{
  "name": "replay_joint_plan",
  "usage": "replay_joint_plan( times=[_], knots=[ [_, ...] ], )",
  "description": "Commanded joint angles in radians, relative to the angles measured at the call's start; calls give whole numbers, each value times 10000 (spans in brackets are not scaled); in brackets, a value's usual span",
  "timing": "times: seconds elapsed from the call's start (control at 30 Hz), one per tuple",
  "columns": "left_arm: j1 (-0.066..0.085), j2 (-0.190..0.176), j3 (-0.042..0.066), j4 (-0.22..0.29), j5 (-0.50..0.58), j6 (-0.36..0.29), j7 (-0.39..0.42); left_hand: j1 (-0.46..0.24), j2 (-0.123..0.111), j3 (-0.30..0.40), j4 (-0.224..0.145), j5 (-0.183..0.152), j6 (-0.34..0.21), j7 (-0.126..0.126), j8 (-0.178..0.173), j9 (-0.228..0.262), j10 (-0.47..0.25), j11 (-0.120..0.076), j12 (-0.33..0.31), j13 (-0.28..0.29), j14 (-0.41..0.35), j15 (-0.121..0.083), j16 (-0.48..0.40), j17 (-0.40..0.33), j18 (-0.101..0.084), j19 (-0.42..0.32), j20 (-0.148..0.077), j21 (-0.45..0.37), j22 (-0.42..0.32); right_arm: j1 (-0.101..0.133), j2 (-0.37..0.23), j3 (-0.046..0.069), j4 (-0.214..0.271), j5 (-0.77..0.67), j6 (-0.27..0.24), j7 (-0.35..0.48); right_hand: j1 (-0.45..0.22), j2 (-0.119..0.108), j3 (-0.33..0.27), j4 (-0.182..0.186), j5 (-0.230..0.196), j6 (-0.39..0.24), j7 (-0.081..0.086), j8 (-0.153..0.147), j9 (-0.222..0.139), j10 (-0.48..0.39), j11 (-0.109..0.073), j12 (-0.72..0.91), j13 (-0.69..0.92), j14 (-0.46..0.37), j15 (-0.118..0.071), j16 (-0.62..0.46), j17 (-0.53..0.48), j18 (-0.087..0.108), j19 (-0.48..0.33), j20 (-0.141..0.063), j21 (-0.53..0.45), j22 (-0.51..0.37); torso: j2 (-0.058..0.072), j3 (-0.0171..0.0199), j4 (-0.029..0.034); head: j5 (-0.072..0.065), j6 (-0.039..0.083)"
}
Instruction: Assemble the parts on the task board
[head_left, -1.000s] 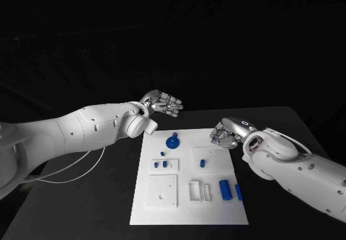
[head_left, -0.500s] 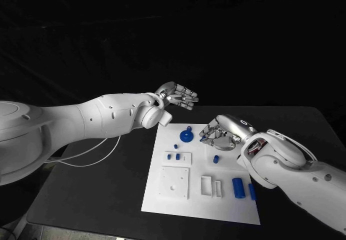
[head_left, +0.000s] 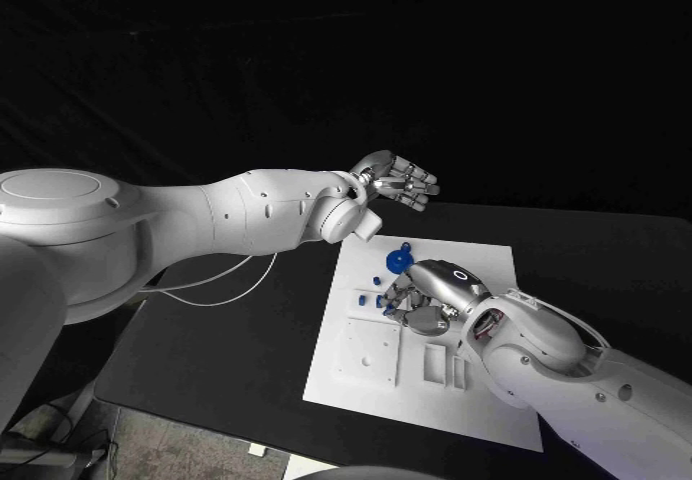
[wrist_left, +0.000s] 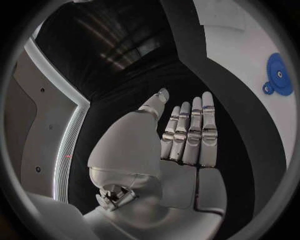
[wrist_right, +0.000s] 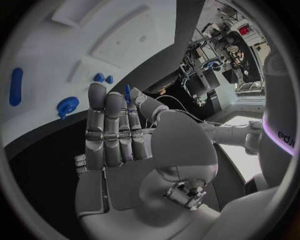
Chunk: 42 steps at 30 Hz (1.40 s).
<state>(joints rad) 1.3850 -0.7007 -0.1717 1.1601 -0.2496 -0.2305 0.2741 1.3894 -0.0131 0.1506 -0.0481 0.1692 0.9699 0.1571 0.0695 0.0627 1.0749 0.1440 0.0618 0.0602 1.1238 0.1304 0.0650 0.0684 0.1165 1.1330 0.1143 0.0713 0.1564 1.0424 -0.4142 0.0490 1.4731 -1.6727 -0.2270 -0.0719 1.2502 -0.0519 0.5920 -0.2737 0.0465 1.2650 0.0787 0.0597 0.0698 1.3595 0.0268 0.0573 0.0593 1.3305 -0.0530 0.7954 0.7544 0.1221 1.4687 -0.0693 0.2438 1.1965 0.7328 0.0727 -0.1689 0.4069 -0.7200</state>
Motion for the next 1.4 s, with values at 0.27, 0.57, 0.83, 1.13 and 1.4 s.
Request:
replay_joint_plan(
  times=[0.27,0.57,0.83,1.13,1.4],
  knots=[
    [10,99,10,86,123,44,180,-20,102,55,-50,1,41,38,-11,-2,-1,13,-36,-14,35,-5,-42,-2,65,66,-26,43,-8,-272,280,-195,-326,-1307,585,-28,72,169,36,-31,31,58,13,49,16,38,-9,27,22,55,2,-35,21,202,23,-41,-56,11,4,1,-11,634,-345],
    [9,130,10,156,149,80,185,-20,112,86,-47,4,50,36,-12,-3,3,13,-36,-14,39,-7,-42,-3,66,64,-29,45,-3,-448,339,-363,-554,-1678,783,-120,67,154,59,-46,31,77,8,47,18,51,-12,26,21,57,1,-25,36,207,22,-41,-42,38,6,4,-13,792,-489],
    [9,151,10,161,156,107,169,-15,141,136,-37,11,63,33,-10,-2,10,9,-36,-15,42,-10,-41,-3,68,61,-34,48,6,-530,435,-405,-791,-1778,902,-175,60,143,75,-49,33,97,1,48,20,67,-17,25,21,57,-3,-10,56,208,19,-43,-26,68,7,5,-17,803,-551],
    [9,161,10,134,153,169,129,-20,147,166,-28,12,73,30,-10,-2,11,9,-37,-15,44,-11,-42,-4,66,56,-37,52,18,-623,489,-415,-955,-1855,824,-217,50,139,98,-51,32,96,1,46,19,73,-18,26,21,56,-3,11,82,208,17,-44,3,116,11,9,-17,891,-566],
    [8,132,9,136,149,202,110,-37,144,186,-11,16,73,30,-13,-2,12,9,-37,-15,43,-10,-43,-4,62,51,-37,55,30,-648,549,-420,-1005,-1874,796,-220,47,134,103,-49,32,104,-2,46,20,87,-23,26,21,61,-5,21,93,208,14,-46,19,145,15,3,-21,997,-619]
  ],
)
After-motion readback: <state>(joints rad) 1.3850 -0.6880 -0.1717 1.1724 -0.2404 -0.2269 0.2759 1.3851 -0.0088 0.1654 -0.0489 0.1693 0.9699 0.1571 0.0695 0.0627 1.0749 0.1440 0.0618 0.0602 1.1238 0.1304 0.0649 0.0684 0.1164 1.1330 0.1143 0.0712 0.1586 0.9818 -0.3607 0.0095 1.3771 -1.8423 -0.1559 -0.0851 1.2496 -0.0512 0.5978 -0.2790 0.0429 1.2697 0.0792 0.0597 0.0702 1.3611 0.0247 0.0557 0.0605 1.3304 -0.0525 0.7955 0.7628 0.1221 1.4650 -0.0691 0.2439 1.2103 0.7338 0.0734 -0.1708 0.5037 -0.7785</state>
